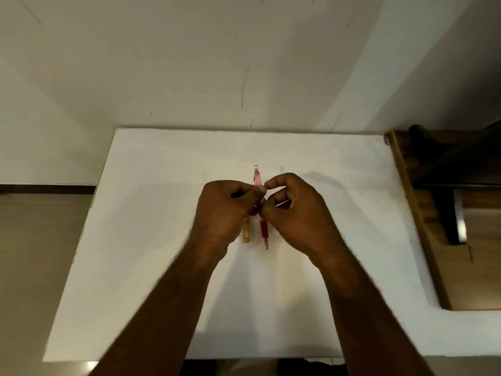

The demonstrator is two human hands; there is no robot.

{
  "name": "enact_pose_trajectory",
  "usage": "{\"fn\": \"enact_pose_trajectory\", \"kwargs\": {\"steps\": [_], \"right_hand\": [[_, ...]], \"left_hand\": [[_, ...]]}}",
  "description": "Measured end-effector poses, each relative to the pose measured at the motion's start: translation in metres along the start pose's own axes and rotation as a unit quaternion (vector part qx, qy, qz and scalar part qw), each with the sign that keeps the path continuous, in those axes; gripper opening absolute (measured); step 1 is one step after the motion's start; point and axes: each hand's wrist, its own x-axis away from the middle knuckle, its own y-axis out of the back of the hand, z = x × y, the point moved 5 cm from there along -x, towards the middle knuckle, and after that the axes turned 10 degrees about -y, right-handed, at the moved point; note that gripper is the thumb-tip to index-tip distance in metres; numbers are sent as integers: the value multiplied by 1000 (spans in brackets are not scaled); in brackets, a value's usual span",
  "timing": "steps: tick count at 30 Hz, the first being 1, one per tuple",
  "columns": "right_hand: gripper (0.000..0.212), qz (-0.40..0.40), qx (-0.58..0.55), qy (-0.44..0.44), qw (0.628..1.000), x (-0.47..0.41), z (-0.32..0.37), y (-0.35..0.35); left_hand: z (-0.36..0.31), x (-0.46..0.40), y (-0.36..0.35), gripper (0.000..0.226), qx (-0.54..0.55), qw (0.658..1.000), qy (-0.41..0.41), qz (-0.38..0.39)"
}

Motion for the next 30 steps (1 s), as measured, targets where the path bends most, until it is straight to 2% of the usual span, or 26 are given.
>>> {"fn": "enact_pose_trajectory", "kwargs": {"steps": [2,5,9,14,17,19,21,23,27,30], "right_hand": [[22,-9,-35,-20,999,-4,-1,6],[9,-22,-151,-53,987,-9,-2,12],[20,-47,-178,-50,982,-10,1,8],[14,-73,-196,-50,977,-10,1,9],[15,-62,-286,-69,954,-10,-2,13],[14,-83,-340,-76,934,-12,-7,22],[10,-134,-290,-66,945,-15,-15,32],[6,-176,-180,-42,967,-17,-20,37],[8,-195,-9,-4,981,-18,-22,27],[19,-209,67,32,975,-19,-21,20]], "left_hand": [[-1,-1,-2,17,1,1000,-10,15],[-2,-2,-6,17,-4,999,-19,40],[-2,1,-11,18,-3,997,-16,75],[-5,2,-14,18,-6,995,-20,99],[-4,3,-16,16,-8,993,-12,121],[-5,5,-19,15,0,992,-13,128],[-6,5,-19,16,12,993,-11,117],[-5,4,-17,18,12,994,-4,107],[0,1,-15,19,3,995,4,96],[3,0,-15,19,-2,996,4,89]]}}
